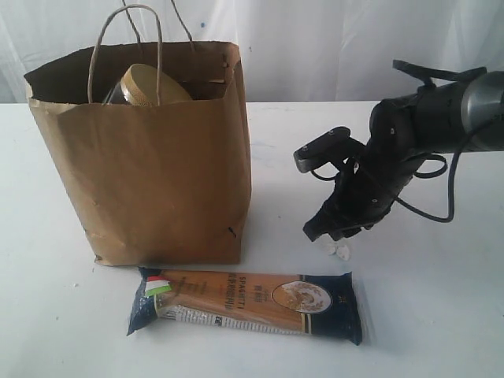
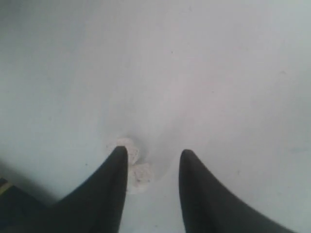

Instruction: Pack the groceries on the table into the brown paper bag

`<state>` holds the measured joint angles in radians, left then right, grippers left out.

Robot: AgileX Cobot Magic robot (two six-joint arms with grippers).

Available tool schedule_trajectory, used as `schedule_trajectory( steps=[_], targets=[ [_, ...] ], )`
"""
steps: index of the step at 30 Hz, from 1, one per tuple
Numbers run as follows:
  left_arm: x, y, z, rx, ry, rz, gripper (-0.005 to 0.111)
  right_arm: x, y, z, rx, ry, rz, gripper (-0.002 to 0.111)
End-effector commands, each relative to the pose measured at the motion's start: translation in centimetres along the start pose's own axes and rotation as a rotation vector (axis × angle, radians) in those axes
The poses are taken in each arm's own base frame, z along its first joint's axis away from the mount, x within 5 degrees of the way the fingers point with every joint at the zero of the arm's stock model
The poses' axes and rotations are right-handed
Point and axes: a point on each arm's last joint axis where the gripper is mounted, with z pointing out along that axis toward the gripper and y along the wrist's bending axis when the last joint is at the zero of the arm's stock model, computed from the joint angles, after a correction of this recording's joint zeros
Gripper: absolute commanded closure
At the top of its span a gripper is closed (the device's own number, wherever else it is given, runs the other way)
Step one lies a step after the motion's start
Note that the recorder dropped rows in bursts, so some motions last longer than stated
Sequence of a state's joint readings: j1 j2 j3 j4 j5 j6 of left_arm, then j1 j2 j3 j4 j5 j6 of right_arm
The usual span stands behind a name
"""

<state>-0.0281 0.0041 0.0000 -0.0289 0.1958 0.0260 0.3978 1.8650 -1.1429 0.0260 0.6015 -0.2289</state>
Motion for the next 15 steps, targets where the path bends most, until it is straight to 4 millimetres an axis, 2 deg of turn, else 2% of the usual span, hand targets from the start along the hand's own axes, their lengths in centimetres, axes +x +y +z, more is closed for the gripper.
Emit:
schedule_trajectory(
  steps=[1,10,15],
  targets=[
    [0.0,-0.1,0.0,0.008,-0.005,-0.001,0.107,-0.2,0.1,0.1,-0.044,-0.033,0.058,0.074],
    [0.0,-0.1,0.0,0.008,-0.005,-0.001,0.107,0.5,0.5,2.2,-0.083,0.038,0.038,0.074],
    [0.0,-0.1,0.0,0.008,-0.005,-0.001,0.107,0.6,0.5,2.4,-0.084,0.044,0.043,0.074]
  ],
)
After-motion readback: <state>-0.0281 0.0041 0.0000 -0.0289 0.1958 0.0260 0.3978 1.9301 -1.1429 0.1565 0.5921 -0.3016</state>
